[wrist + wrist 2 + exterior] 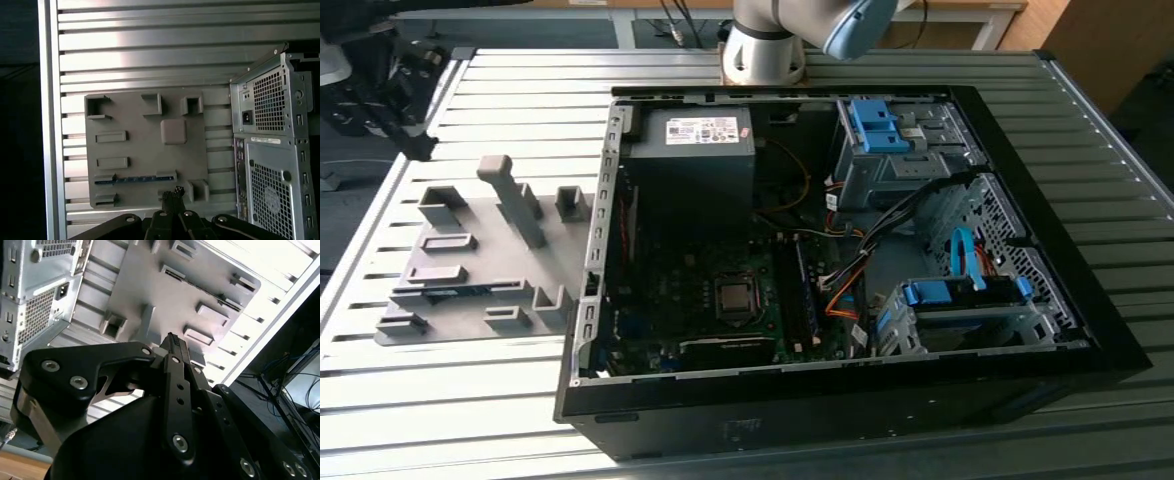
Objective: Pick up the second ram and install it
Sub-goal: 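Reach for the second ram, then pick up the second ram and move it above second insertion slot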
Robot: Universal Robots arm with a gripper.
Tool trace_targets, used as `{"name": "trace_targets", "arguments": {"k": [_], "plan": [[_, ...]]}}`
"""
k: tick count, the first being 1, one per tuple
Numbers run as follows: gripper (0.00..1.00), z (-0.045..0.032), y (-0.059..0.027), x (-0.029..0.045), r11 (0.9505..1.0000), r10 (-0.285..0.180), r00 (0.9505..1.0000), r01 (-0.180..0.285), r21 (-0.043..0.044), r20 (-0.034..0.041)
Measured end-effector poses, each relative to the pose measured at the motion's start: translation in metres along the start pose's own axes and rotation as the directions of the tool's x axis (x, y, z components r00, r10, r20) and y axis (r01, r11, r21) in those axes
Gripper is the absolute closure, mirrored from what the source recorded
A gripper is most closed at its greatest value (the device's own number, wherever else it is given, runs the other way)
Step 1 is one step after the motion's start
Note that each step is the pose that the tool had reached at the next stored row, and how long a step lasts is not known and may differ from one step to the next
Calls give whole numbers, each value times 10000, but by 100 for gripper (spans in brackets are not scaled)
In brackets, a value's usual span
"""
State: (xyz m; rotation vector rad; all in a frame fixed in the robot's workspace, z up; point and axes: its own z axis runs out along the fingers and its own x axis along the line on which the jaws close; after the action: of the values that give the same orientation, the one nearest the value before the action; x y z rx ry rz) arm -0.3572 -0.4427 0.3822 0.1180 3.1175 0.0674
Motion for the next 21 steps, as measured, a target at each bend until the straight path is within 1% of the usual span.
{"name": "trace_targets", "arguments": {"k": [7,10,11,21], "plan": [[89,-5,-72,312,10000,0,10000,0,0,-1],[89,-6,-86,409,10000,0,10000,0,-1,0],[89,-7,-87,418,10000,1,10000,-1,-1,0],[89,-7,-87,421,10000,0,10000,0,-1,0]]}}
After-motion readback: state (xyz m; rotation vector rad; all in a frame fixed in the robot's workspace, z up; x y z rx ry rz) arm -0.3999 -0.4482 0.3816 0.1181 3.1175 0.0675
